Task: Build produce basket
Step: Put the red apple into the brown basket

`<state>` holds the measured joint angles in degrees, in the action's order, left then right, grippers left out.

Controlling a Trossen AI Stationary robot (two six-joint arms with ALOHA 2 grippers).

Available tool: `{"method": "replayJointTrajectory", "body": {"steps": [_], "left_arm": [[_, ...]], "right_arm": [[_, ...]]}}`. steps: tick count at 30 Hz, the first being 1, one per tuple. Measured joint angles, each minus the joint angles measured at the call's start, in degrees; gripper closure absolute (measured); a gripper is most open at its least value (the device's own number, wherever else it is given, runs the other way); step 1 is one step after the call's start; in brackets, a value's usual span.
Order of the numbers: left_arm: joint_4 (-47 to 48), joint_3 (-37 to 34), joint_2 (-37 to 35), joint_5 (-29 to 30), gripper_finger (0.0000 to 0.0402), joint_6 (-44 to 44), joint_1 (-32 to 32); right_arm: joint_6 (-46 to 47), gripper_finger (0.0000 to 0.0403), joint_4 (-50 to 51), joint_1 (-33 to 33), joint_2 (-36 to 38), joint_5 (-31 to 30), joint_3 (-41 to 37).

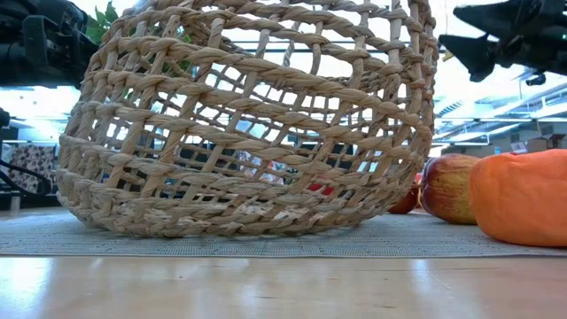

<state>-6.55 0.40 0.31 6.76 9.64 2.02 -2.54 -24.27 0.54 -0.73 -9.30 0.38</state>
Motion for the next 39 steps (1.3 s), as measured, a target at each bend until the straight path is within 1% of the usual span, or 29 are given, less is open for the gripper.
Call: {"method": "replayJointTrajectory", "body": {"steps": [4, 6, 10, 12, 16, 17, 24, 26, 28, 30, 34, 36, 39], "left_arm": [[0.0, 0.0, 0.0, 0.0, 0.0241, 0.0, 0.0], [0.0, 0.0, 0.0, 0.0, 0.0241, 0.0, 0.0], [0.0, 0.0, 0.0, 0.0, 0.0241, 0.0, 0.0], [0.0, 0.0, 0.0, 0.0, 0.0241, 0.0, 0.0], [0.0, 0.0, 0.0, 0.0, 0.0241, 0.0, 0.0], [0.0, 0.0, 0.0, 0.0, 0.0241, 0.0, 0.0], [0.0, 0.0, 0.0, 0.0, 0.0241, 0.0, 0.0], [0.0, 0.0, 0.0, 0.0, 0.0241, 0.0, 0.0], [0.0, 0.0, 0.0, 0.0, 0.0241, 0.0, 0.0], [0.0, 0.0, 0.0, 0.0, 0.0241, 0.0, 0.0], [0.0, 0.0, 0.0, 0.0, 0.0241, 0.0, 0.0], [0.0, 0.0, 0.0, 0.0, 0.0241, 0.0, 0.0], [0.0, 0.0, 0.0, 0.0, 0.0241, 0.0, 0.0]], "right_arm": [[-0.1, 0.0094, -0.5, 0.0, 0.0, 0.0, 0.0], [-0.3, 0.0094, -0.8, 0.0, 0.0, -1.4, 0.0], [3.7, 0.0094, -1.4, 0.0, 0.0, -3.6, 0.0], [2.6, 0.0094, -1.6, 0.0, 0.0, -7.6, 0.0], [1.5, 0.0094, -2.0, 0.0, 0.0, -20.9, 0.0], [2.1, 0.0094, -1.7, 0.0, 0.0, -23.0, 0.0], [2.7, 0.0094, -0.3, 0.0, 0.0, -25.7, 0.0], [4.0, 0.0094, -0.2, 0.0, 0.0, -25.4, 0.0], [4.5, 0.0094, 0.5, -0.2, 0.0, -23.4, 0.2], [5.7, 0.0094, 5.8, -0.3, -0.2, -22.6, 2.4], [11.2, 0.0094, 23.1, 1.3, -3.2, -26.0, 10.7], [15.7, 0.0094, 31.5, 2.5, -5.9, -27.4, 14.5], [25.3, 0.0094, 43.8, 4.7, -10.6, -27.3, 19.6]]}}
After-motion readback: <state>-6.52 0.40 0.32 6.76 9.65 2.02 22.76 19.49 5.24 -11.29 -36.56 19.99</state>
